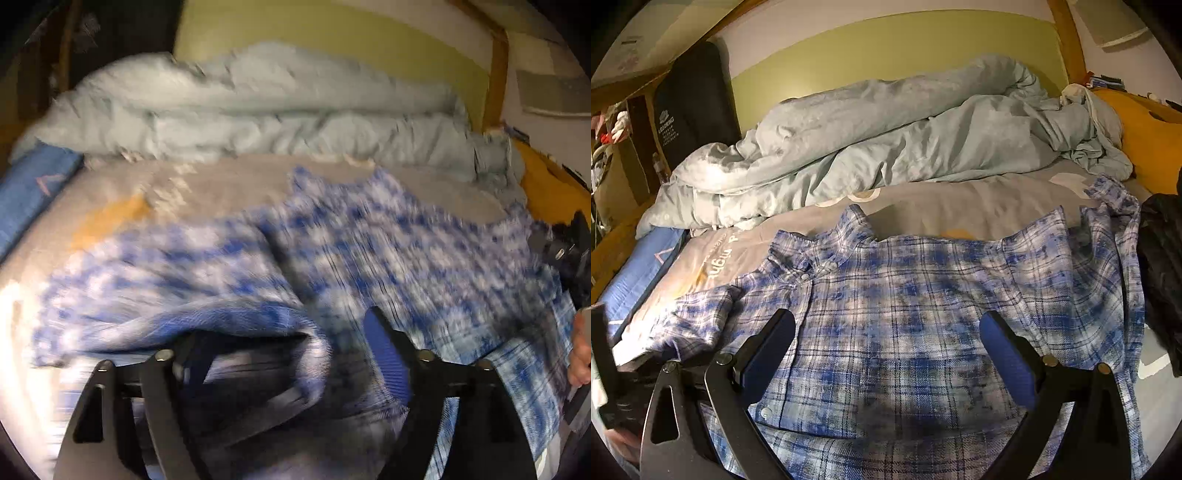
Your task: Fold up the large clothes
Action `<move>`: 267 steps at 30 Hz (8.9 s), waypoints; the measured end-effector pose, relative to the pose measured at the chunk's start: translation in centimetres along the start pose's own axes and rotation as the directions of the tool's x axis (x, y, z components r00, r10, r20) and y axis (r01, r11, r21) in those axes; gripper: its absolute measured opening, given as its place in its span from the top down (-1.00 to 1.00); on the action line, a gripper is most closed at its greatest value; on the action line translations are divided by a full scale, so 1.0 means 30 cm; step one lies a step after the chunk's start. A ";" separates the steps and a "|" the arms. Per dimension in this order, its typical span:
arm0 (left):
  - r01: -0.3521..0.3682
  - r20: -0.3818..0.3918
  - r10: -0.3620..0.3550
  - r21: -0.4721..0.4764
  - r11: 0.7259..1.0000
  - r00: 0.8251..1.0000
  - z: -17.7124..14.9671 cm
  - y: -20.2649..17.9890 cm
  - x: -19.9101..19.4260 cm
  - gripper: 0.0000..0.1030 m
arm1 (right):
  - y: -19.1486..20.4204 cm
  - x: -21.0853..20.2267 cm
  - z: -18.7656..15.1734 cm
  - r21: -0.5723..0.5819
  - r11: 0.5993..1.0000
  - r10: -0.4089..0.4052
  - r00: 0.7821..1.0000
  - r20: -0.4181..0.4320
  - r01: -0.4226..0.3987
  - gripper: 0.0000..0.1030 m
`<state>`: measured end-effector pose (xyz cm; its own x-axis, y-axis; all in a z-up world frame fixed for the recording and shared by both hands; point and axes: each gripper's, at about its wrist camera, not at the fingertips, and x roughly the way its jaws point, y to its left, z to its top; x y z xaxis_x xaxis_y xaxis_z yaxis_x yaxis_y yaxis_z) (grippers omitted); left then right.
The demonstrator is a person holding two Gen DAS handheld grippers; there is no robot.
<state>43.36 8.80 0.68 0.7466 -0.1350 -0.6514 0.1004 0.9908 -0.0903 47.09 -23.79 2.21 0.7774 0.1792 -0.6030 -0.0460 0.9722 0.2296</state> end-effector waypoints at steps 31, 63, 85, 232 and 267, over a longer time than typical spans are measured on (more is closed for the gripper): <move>-0.162 0.154 0.206 -0.257 0.953 0.966 0.063 0.442 -0.200 0.81 | -0.008 -0.010 0.000 0.020 1.000 -0.020 1.000 0.015 0.020 -0.93; 0.023 0.090 -0.015 -0.090 0.996 0.996 0.078 0.044 -0.050 -0.42 | -0.093 0.096 0.009 0.105 0.988 0.133 0.976 -0.170 -0.117 -0.78; -0.230 -0.024 0.232 -0.259 0.938 0.972 0.009 0.395 0.007 -0.42 | -0.001 0.071 0.122 -0.100 0.995 -0.034 0.998 -0.051 0.029 0.88; -0.124 0.263 0.140 -0.077 0.989 0.955 -0.003 0.023 -0.106 -1.00 | -0.350 -0.036 0.165 0.147 0.985 0.085 0.996 0.020 -0.087 0.33; -0.122 0.272 0.131 -0.052 0.991 0.953 -0.006 0.006 -0.111 -1.00 | -0.318 -0.022 0.193 0.111 0.990 -0.102 0.983 0.151 0.086 0.90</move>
<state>40.77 9.42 2.68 0.9037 0.0021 -0.4281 -0.0257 0.9985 -0.0493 50.64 -34.07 4.83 0.8638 0.0541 -0.5009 0.0906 0.9613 0.2600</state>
